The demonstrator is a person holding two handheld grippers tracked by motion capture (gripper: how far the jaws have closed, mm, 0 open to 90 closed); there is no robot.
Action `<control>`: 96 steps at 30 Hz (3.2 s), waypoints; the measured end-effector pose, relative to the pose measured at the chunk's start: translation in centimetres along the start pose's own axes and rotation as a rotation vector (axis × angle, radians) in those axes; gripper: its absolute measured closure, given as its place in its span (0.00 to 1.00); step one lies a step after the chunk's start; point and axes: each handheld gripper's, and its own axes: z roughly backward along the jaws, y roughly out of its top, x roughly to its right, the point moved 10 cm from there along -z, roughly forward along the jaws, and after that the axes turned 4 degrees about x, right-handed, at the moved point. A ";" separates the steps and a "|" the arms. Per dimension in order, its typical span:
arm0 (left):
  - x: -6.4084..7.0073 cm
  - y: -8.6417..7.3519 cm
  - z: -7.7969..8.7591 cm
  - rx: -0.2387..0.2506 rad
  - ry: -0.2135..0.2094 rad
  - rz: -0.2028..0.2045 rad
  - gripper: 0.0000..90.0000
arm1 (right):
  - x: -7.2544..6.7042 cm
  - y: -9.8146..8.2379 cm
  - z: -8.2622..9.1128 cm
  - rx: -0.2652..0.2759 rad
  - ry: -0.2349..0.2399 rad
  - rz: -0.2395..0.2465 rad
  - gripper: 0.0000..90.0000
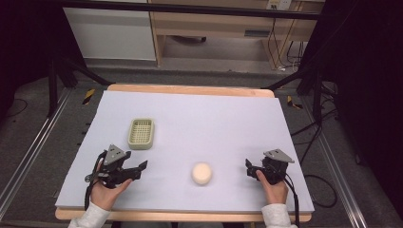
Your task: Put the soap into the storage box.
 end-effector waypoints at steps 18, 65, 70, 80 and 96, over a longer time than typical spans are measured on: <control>4.0 0.9 -2.2 -0.041 -0.076 -0.068 0.27 | -0.6 0.3 -0.2 0.008 0.013 0.002 0.04; 12.4 2.7 -6.3 -0.089 -0.209 -0.144 0.24 | -0.9 0.0 -0.6 0.009 0.022 -0.019 0.04; 13.2 2.8 -6.7 -0.088 -0.220 -0.148 0.23 | -0.9 -0.1 -0.6 0.006 0.024 -0.021 0.04; 14.4 2.8 -7.3 -0.100 -0.232 -0.159 0.22 | -0.9 -0.1 -0.6 0.005 0.025 -0.020 0.04; 15.9 2.1 -8.4 -0.140 -0.250 -0.171 0.18 | -1.0 -0.1 -0.6 0.006 0.026 -0.017 0.04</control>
